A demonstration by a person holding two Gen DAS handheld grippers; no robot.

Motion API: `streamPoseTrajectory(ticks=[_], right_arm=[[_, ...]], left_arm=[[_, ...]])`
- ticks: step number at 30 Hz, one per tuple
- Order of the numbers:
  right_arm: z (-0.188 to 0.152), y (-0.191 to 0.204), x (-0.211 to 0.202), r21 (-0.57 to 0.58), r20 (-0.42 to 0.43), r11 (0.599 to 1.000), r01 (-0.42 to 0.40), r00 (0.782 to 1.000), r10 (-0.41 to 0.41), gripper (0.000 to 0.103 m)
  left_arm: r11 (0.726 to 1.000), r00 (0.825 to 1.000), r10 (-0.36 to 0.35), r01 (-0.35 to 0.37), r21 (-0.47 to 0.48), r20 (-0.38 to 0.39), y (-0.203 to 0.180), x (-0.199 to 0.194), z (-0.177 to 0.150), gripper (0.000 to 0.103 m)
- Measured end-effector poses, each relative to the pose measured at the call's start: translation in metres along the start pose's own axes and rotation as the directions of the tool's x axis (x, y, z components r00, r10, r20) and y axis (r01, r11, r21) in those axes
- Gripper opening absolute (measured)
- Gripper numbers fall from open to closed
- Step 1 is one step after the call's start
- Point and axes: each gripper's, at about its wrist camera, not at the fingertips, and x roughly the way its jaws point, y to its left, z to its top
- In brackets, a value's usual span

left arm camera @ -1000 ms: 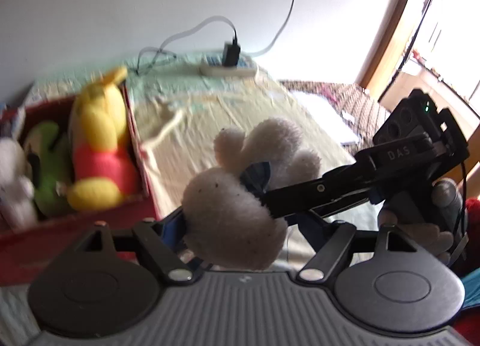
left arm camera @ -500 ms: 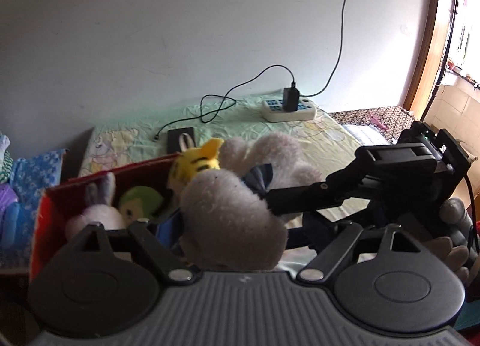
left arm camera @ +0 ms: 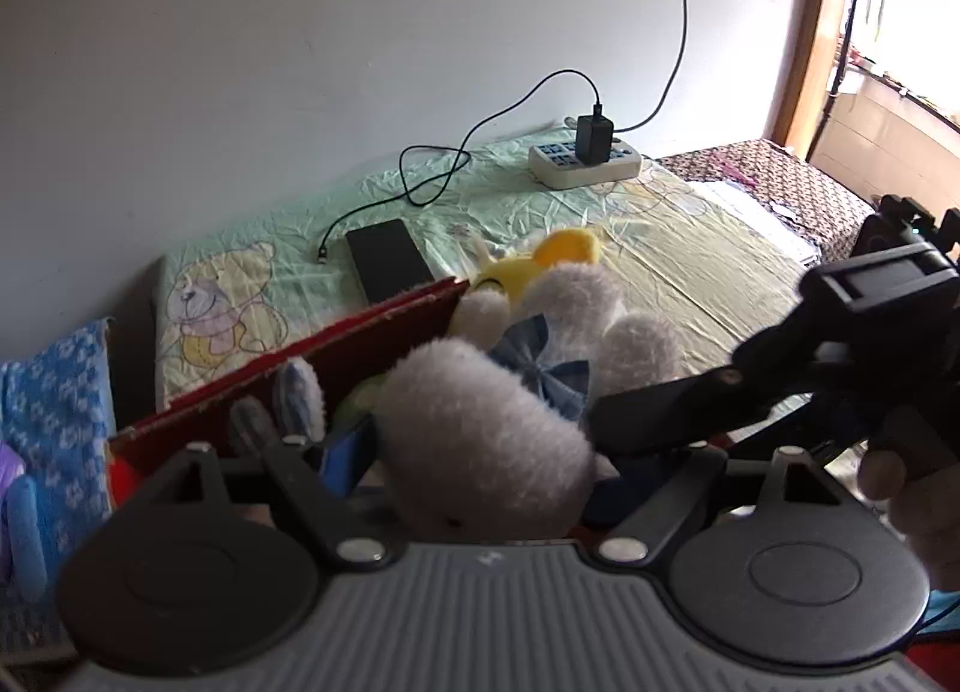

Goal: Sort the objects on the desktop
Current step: 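Lower the pink bunny into the box and open both grippers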

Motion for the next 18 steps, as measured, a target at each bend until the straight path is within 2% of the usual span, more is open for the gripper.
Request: streamPoseTrajectory(ticks=[4,8,12,14,16,18], right_arm=[[-0.005,0.011,-0.010,-0.071,0.040,0.997,0.026,0.999,-0.024,0.050],[-0.011,0.035,-0.036,-0.210,0.122,0.976,0.066,0.992,-0.041,0.050],[-0.010,0.058,-0.053,-0.314,0.214,0.944,0.107,0.976,-0.039,0.049],[-0.003,0.068,-0.044,-0.365,0.246,0.920,0.145,0.968,-0.055,0.049],[0.002,0.075,-0.033,-0.425,0.270,0.885,0.192,0.960,-0.078,0.049],[0.010,0.076,-0.020,-0.488,0.299,0.828,0.275,0.944,-0.137,0.049]], left_arm=[[0.997,0.999,-0.050,0.049,0.052,0.006,0.009,0.001,0.003,0.088],[0.995,0.998,-0.051,0.049,0.086,0.025,0.012,-0.005,0.000,0.088],[0.999,0.998,-0.049,0.048,0.018,0.048,0.015,-0.023,-0.011,0.083],[0.997,0.996,-0.058,0.061,-0.043,0.067,0.015,-0.037,-0.020,0.083],[0.988,0.994,-0.077,0.086,-0.125,0.075,0.015,-0.049,-0.029,0.083],[0.968,0.990,-0.124,0.136,-0.212,0.072,0.012,-0.054,-0.039,0.083]])
